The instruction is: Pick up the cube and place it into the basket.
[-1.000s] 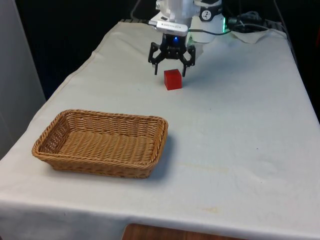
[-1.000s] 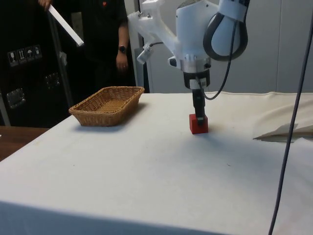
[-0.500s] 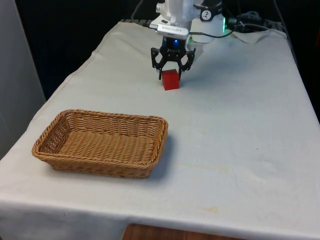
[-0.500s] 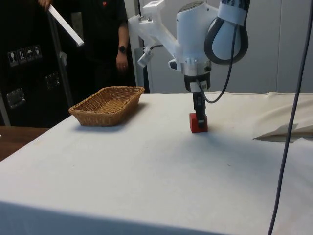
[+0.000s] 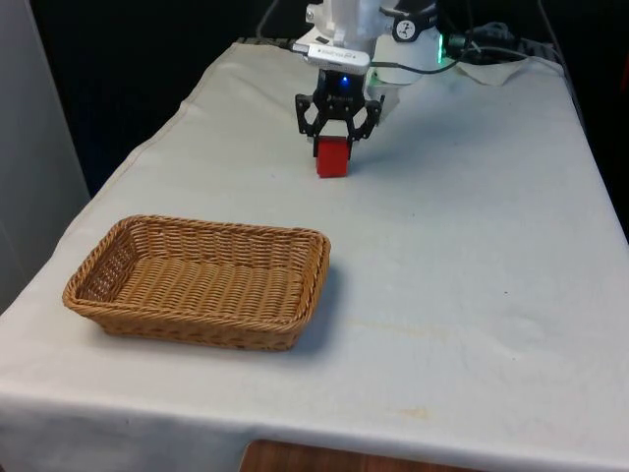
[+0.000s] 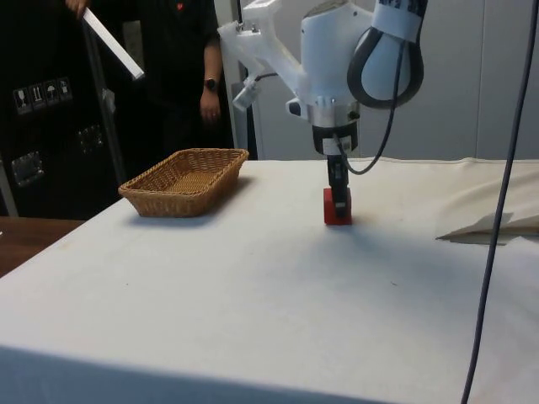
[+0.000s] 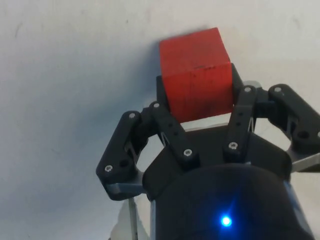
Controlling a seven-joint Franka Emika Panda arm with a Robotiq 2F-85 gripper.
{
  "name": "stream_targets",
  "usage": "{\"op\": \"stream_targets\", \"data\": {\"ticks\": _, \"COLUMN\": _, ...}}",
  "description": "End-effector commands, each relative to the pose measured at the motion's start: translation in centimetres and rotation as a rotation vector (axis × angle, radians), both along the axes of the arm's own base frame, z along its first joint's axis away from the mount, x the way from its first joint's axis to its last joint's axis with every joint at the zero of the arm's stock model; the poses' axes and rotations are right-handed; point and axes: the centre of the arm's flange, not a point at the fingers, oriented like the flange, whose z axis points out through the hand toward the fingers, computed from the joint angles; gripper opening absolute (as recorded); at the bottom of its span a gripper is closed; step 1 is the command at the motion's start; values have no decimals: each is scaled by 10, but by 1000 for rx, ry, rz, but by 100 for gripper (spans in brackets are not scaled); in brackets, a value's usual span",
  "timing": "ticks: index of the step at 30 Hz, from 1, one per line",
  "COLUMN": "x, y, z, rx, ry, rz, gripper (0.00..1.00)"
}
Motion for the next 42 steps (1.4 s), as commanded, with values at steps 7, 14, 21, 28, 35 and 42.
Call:
{"op": "stream_targets", "data": {"ticks": 7, "x": 19, "y": -3, "z": 31, "rx": 0, "ry": -9, "rz": -16, "gripper": 2}}
{"op": "stream_targets", "data": {"ticks": 14, "x": 33, "y": -8, "z": 54, "rx": -2, "ry": -11, "rz": -26, "gripper": 2}}
{"op": "stream_targets", "data": {"ticks": 21, "x": 47, "y": -10, "z": 72, "rx": -2, "ry": -19, "rz": -35, "gripper": 2}}
{"op": "stream_targets", "data": {"ticks": 28, "x": 65, "y": -14, "z": 91, "rx": -5, "ry": -38, "rz": -41, "gripper": 2}}
{"op": "stream_targets", "data": {"ticks": 35, "x": 82, "y": -17, "z": 108, "rx": -6, "ry": -63, "rz": -50, "gripper": 2}}
{"op": "stream_targets", "data": {"ticks": 42, "x": 99, "y": -20, "z": 125, "rx": -9, "ry": -90, "rz": -59, "gripper": 2}}
